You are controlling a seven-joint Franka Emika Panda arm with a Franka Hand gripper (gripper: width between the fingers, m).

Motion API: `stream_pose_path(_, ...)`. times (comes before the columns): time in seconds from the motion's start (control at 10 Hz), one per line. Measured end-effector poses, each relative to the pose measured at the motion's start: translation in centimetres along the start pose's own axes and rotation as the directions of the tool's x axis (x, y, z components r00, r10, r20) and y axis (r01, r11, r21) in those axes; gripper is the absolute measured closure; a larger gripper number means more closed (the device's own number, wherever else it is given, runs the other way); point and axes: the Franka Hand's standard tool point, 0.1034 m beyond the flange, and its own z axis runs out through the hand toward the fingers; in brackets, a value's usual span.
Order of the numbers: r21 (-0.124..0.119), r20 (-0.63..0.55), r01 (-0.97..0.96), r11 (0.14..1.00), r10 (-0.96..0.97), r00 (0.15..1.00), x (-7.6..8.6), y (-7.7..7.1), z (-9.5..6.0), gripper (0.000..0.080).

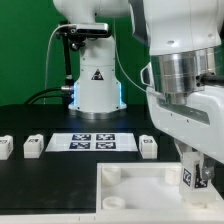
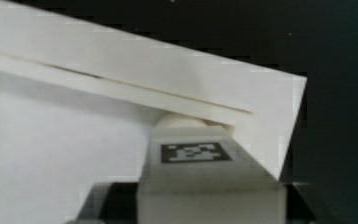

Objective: Assemble one leg

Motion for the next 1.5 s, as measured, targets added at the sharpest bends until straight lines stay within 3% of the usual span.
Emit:
stream_pose_path(0.2, -0.001, 0.000, 0.025, 1.000, -0.025, 1.000, -0.1, 0.0, 0.0, 0.0502)
stream_pose_path(0.3, -0.015, 0.005, 0.117, 0.993, -0.117, 0.993, -0.2, 0.1, 0.0, 0.0267)
stream_pose_path(0.4, -0.046, 0.026, 0.209, 0.977, -0.208, 0.978, -0.5, 0.2, 0.0, 0.0267)
stream_pose_path(0.5, -0.076, 0.051, 0.325, 0.943, -0.322, 0.945, -1.0, 0.3, -0.3, 0.0187)
stream_pose_path(0.7, -0.072, 0.058, 0.514, 0.855, -0.511, 0.858, -0.9, 0.2, -0.3, 0.0157)
stream_pose_path(0.9, -0.065, 0.070, 0.675, 0.735, -0.671, 0.738, -0.8, 0.2, -0.3, 0.0152)
stream_pose_path(1.0, -0.081, 0.070, 0.825, 0.560, -0.822, 0.565, -0.4, 0.2, -0.5, 0.0151)
stream_pose_path(1.3, -0.062, 0.063, 0.976, 0.208, -0.975, 0.212, -0.2, -0.4, -0.8, 0.0151)
stream_pose_path(1.5, -0.061, 0.063, 0.983, 0.175, -0.982, 0.178, 0.0, -0.4, -0.8, 0.0175)
